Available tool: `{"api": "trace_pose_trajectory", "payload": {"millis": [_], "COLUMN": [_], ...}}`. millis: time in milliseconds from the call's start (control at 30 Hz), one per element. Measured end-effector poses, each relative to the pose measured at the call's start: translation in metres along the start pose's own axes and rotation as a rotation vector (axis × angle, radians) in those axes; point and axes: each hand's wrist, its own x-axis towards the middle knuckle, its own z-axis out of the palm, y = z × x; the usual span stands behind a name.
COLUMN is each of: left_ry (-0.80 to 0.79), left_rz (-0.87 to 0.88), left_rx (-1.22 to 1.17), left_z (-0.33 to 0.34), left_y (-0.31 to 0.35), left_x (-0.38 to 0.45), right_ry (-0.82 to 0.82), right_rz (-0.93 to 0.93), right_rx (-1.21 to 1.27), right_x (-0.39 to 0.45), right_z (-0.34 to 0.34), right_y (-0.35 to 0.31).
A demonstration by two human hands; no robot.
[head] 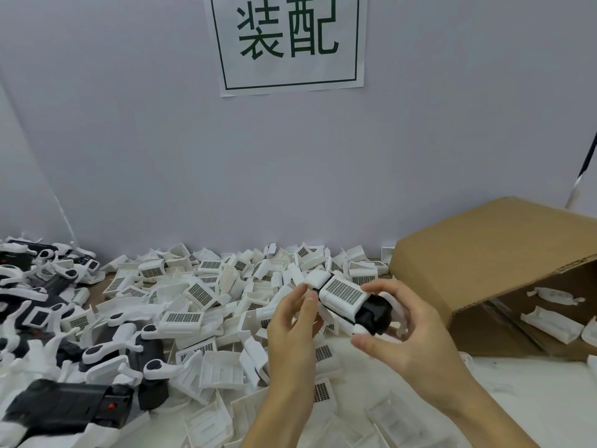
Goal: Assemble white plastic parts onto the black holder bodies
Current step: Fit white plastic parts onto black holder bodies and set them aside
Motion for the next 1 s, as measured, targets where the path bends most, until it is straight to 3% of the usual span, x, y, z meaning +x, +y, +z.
{"api": "trace_pose_trajectory", "payload": {"millis": [167,467,633,833,1000], "left_ry": [0.006,-0.023,0.035,0.069,-0.016], "left_rz": [-0.054,-0.071,-0.050,-0.015,0.147], "left_rx": [-0.153,-0.248,-0.213,0.008,0.197], "left_z": [0.002,-0.001,-0.006,-0.006,-0.005], "left_y": [0.002,-0.002,-0.002,-0.002,-0.004], "left_x": [-0.002,0.003,0.008,0.007,0.003], "right_ry": [0.027,-0.047,-0.013,0.046,0.237], "right_rz": [-0.160,-0.420,-0.240,-0.044,0.148], "right_rx": [-0.420,-0.609,-0.341,-0.073,0.132], "right_x": [-0.003,-0.003,-0.004,-0.004,0.004], "right_z": [0.007,0.014,0.008,0.004,-0.002], "right_y": [-0.001,0.002,0.006,0.011,0.005]}}
